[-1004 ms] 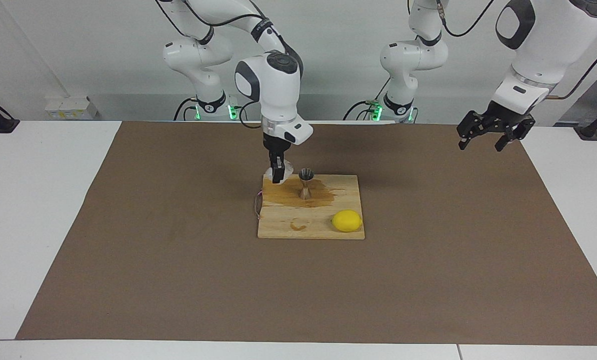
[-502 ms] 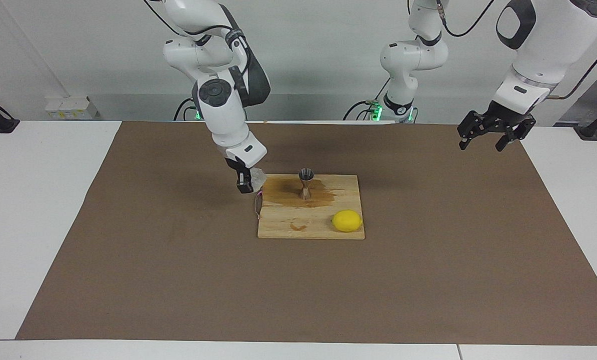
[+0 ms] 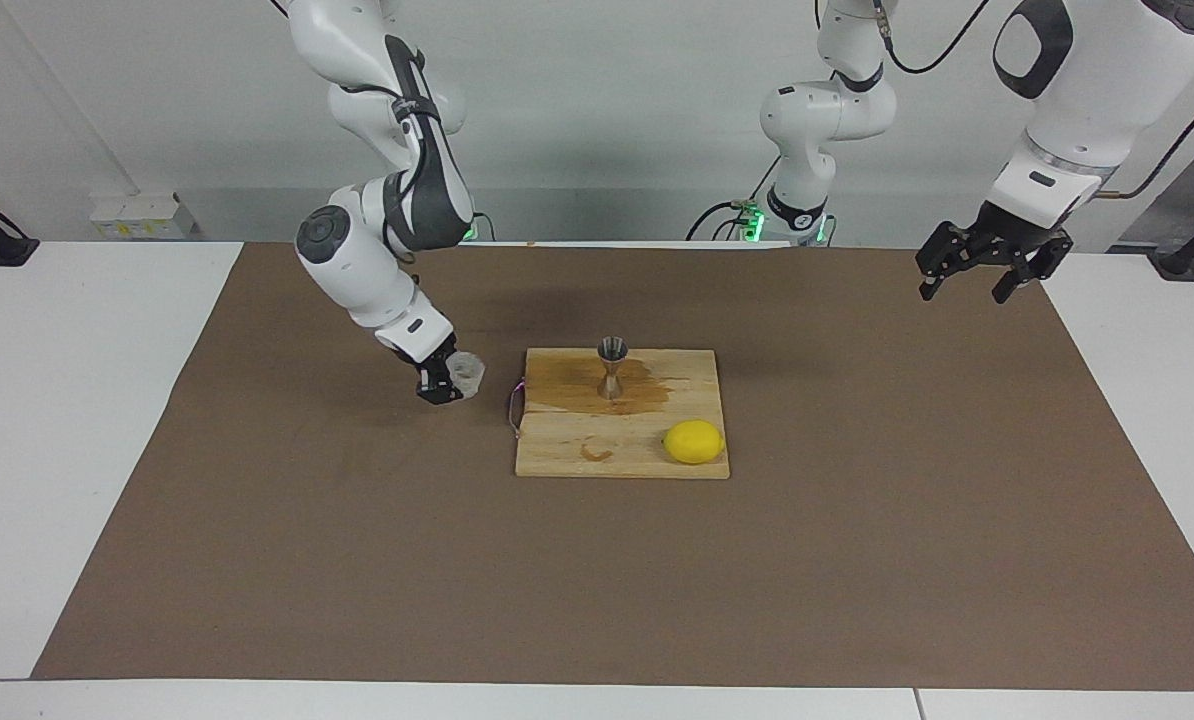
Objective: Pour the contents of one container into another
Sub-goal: 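Carry the clear cup back beside the board with the right gripper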
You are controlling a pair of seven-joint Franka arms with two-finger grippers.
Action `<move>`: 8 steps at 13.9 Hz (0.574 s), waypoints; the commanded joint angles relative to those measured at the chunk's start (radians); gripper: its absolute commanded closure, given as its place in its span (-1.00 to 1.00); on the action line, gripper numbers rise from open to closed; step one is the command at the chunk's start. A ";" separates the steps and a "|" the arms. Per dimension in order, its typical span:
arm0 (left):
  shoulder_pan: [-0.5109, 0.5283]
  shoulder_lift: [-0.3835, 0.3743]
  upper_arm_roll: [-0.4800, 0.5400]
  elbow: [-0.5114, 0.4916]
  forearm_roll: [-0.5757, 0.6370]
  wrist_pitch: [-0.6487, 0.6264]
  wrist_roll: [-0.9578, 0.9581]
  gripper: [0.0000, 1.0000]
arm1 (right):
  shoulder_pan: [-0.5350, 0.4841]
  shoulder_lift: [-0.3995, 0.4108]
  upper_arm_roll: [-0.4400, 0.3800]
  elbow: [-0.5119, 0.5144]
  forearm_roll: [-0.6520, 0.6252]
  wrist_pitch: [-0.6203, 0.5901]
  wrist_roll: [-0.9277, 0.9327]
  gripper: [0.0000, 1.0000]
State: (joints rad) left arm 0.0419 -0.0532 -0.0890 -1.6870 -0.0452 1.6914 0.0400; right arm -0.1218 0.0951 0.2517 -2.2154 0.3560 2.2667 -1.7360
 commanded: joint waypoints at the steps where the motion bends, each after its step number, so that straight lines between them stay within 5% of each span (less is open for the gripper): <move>1: 0.000 -0.013 0.003 -0.014 -0.001 0.014 0.011 -1.00 | -0.067 -0.020 0.012 -0.076 0.067 0.057 -0.144 1.00; 8: -0.001 -0.013 0.003 -0.016 -0.001 0.014 0.011 -1.00 | -0.150 0.021 0.011 -0.121 0.081 0.131 -0.325 1.00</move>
State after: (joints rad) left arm 0.0421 -0.0532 -0.0889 -1.6870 -0.0452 1.6916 0.0400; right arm -0.2513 0.1156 0.2508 -2.3194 0.4085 2.3703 -2.0038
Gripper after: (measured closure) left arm 0.000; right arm 0.476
